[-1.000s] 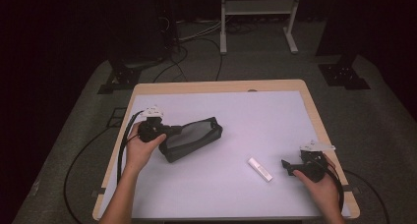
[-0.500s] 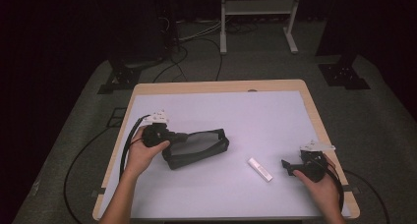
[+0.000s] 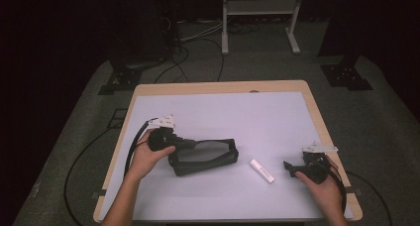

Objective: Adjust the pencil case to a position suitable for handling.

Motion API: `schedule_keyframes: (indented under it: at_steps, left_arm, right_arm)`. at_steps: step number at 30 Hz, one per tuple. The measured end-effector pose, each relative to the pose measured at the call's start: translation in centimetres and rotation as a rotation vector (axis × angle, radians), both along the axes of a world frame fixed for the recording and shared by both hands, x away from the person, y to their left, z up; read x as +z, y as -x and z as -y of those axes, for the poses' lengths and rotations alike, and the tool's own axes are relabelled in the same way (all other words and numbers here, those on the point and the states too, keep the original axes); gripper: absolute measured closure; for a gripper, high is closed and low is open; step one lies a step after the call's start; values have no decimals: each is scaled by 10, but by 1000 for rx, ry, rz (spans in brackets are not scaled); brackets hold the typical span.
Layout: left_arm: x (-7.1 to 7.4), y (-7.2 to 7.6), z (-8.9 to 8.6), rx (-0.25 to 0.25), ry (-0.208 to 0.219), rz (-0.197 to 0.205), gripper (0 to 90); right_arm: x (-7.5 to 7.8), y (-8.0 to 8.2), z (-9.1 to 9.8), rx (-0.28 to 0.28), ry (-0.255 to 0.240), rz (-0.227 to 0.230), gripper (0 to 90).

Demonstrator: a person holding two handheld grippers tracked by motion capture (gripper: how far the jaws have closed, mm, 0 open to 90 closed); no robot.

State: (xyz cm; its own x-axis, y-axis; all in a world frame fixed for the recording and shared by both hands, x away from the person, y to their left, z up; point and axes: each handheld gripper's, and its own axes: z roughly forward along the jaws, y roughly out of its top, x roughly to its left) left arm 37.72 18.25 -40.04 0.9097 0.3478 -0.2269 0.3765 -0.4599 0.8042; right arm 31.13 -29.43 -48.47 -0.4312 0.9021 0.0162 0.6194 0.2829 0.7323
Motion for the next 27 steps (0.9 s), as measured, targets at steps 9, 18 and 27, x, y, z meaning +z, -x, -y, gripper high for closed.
schedule_keyframes:
  at_steps: [9, 18, 27]
  left_arm:
    - [-3, 3, 10, -70, -13, -11, 882]
    - [-3, 6, 19, -130, -20, -14, 882]
    - [-6, 7, 25, -153, -15, -22, 882]
  right_arm:
    - [0, 0, 0, 0, 0, 0, 118]
    - [0, 0, 0, 0, 0, 0, 118]
    - [0, 0, 0, 0, 0, 0, 118]
